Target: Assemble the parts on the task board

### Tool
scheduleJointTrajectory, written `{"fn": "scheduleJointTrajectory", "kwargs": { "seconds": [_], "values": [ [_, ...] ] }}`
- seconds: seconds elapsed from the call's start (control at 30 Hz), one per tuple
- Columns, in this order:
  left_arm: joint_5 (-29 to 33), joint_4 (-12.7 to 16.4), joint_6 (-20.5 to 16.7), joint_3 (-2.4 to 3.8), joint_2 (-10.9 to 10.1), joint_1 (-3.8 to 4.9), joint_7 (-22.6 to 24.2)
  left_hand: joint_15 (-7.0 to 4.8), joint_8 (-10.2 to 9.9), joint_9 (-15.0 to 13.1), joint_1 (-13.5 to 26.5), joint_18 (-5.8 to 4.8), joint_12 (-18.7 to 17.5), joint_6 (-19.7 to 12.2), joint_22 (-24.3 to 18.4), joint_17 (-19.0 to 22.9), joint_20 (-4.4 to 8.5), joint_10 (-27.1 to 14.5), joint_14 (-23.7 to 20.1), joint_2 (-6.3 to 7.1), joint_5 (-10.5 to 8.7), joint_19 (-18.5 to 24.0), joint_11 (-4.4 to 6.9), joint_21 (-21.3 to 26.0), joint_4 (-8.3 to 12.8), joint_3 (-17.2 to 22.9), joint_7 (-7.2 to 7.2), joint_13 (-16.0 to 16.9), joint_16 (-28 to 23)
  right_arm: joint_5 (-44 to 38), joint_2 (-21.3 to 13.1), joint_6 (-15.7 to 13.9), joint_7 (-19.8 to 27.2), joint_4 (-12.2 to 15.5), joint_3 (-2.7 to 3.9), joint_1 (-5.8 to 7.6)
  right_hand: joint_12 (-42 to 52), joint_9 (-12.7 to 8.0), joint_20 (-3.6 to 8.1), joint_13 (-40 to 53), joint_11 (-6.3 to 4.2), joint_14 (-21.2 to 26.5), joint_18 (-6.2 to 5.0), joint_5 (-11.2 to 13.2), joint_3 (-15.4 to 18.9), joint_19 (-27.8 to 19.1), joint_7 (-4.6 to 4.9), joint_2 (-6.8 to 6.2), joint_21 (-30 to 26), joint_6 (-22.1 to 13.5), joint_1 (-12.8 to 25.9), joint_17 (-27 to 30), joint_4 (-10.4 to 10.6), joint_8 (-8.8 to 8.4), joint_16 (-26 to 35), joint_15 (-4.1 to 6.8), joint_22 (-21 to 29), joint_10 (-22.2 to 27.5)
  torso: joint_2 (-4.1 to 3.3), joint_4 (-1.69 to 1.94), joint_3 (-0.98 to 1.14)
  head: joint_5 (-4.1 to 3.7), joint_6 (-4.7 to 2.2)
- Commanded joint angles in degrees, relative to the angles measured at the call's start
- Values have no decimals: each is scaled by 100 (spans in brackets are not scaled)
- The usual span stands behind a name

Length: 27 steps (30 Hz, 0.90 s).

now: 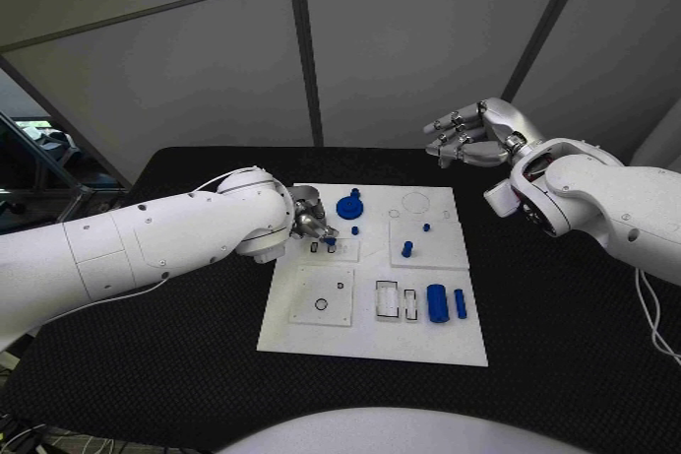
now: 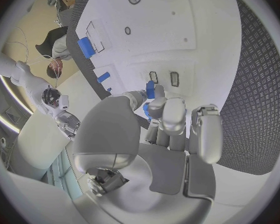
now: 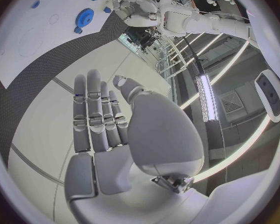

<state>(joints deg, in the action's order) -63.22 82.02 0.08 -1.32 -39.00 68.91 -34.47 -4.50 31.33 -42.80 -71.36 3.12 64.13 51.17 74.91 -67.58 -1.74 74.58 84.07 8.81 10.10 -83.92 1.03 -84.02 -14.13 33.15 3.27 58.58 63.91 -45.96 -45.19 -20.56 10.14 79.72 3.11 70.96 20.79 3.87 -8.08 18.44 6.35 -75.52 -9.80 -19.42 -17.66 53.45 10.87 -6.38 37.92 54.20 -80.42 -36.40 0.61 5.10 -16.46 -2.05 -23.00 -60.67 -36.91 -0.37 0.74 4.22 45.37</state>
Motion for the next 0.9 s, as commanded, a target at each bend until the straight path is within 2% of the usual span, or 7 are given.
{"fn": "scheduleJointTrajectory", "kwargs": {
  "seconds": [0.03, 0.23, 0.3, 0.63, 0.7, 0.77, 0.9],
  "values": [
    [-309, -1, 6, -2, 8, -1, -49, -4, 32, -11, 29, -115, 23, -33, 628, -6, 11, 36, 78, -5, 21, -250, 2, -31, 915, 947, 6, 7, -34, 2, -3, -24, 92, 13, 5, 13, -25, 3, 2, -23, 9, 23, -44, -29, -7, -45, 34, 3, -30, 0, 43, 6, -14, -10, 41, -2, 8, 27, 0, -6, 3, 7, 34],
    [-559, 15, 96, -5, 25, -18, -57, -4, 37, -17, 38, -114, 25, -34, 626, -7, 12, 36, 79, -3, 21, -249, 3, -30, 919, 953, 5, 8, -33, 3, 4, 4, 94, 8, 5, 13, -33, 3, 0, -38, 9, 20, -45, -28, -9, -45, 35, 6, -34, 0, 45, 6, -15, -8, 52, -3, 10, 23, -6, 3, -3, -15, 55],
    [-628, 26, 143, -5, 26, -24, -61, -4, 37, -17, 38, -114, 25, -34, 626, -7, 12, 36, 79, -3, 21, -249, 3, -30, 919, 953, 5, 8, -33, 16, 12, 46, 100, 0, 5, 13, -52, 3, -9, -76, 14, 11, -47, -28, 4, -44, 38, -1, -46, -4, 76, 7, -4, -7, 75, -8, 16, 15, 2, -2, 4, -13, 70],
    [-709, 71, 352, -5, 26, -40, -74, -5, 50, -28, 56, -115, 26, -39, 629, -6, 12, 30, 79, 5, 20, -250, 4, -30, 932, 967, 3, 5, -35, 35, 37, 113, 108, -29, 5, 13, -72, 3, -18, -121, 17, 0, -49, -49, 17, -43, 39, -2, -66, -8, 112, 7, 13, -5, 104, -13, 27, 3, -3, 2, -1, -33, 86],
    [-713, 83, 405, -5, 24, -44, -77, -6, 54, -32, 61, -118, 37, -41, 643, -7, 13, 35, 79, 8, 19, -256, 5, -39, 939, 972, 2, 18, -35, 36, 54, 146, 108, -48, 5, 13, -79, 4, -21, -138, 18, -6, -51, -57, 21, -41, 39, 0, -75, -9, 124, 6, 20, -4, 114, -13, 31, -2, 1, 3, 1, -56, 144],
    [-715, 91, 446, -5, 23, -49, -80, -8, 68, -43, 65, -120, 59, -40, 652, -7, 14, 44, 79, 8, 22, -260, 8, -44, 959, 994, -1, 41, -35, 37, 69, 167, 108, -65, 5, 13, -83, 4, -22, -146, 18, -6, -51, -60, 23, -41, 40, -1, -79, -10, 128, 6, 22, -4, 120, -14, 34, -2, 4, -1, 3, -47, 116],
    [-717, 100, 485, -4, 23, -54, -85, -9, 81, -54, 75, -120, 67, -40, 654, -7, 15, 46, 79, 10, 23, -260, 10, -45, 976, 1014, -2, 46, -36, 37, 91, 205, 100, -88, 5, 12, -84, 4, -23, -148, 19, -6, -51, -60, 24, -41, 40, -1, -80, -11, 130, 6, 23, -4, 122, -15, 35, -2, 0, 8, 5, -48, 123]
  ]
}}
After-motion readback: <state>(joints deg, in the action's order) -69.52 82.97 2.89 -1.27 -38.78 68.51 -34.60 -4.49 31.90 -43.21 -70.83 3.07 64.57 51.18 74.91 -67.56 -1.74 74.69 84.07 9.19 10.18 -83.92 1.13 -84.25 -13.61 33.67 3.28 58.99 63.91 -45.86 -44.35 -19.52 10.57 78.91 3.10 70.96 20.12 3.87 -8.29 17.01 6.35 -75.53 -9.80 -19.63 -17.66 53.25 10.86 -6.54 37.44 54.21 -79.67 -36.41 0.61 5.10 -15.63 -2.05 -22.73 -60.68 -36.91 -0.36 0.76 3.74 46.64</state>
